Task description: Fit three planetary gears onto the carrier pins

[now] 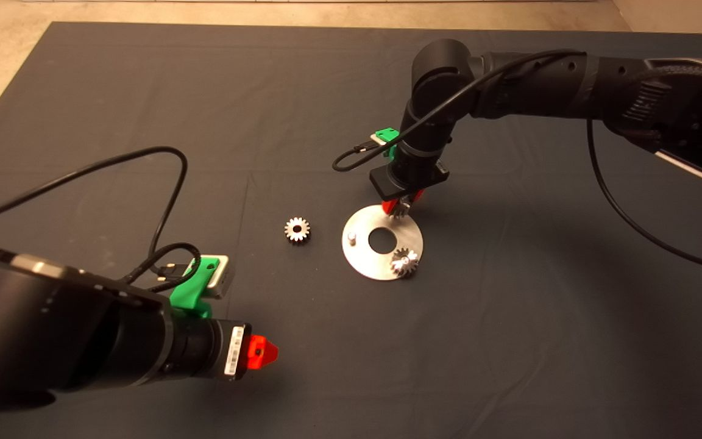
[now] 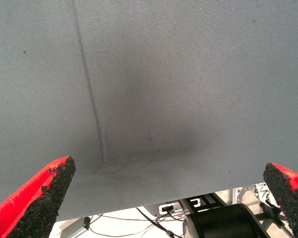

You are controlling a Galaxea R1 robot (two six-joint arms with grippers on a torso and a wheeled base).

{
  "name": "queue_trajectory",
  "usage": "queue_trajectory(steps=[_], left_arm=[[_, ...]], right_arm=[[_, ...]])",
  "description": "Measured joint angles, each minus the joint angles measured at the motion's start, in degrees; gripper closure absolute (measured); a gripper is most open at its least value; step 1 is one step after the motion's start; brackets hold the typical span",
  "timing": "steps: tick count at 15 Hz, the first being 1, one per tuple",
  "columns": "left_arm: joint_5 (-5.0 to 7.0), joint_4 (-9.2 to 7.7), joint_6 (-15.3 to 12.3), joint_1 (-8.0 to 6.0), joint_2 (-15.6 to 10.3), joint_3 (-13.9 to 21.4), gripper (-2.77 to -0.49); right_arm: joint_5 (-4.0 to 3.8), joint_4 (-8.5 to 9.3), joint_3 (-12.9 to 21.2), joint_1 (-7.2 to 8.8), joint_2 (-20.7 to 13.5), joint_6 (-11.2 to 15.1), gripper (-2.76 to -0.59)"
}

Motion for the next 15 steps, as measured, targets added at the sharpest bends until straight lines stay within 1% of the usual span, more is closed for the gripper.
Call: queue_trajectory(steps=[5,7,9,11,14,15], left_arm=[[0.0,0.01,0.0,0.0,-0.1,0.0,-2.76],[0.02,0.0,0.0,0.0,-0.4,0.0,-2.76],[0.02,0.0,0.0,0.0,-0.4,0.0,-2.76],[0.0,-0.02,0.0,0.0,-0.5,0.0,-2.76],[0.0,-0.02,0.0,0.0,-0.5,0.0,-2.76],[0.02,-0.02,0.0,0.0,-0.5,0.0,-2.76]], right_arm=[[0.0,0.02,0.0,0.0,0.0,0.0,-0.92],[0.17,0.02,0.0,0.0,-0.1,0.0,-0.92],[0.15,0.02,0.0,0.0,-0.1,0.0,-0.92],[-0.39,0.0,0.0,-0.05,0.2,0.0,-0.92],[-0.38,0.0,0.1,-0.05,0.3,0.0,-0.92],[-0.54,-0.02,0.1,-0.05,0.4,0.0,-0.92]])
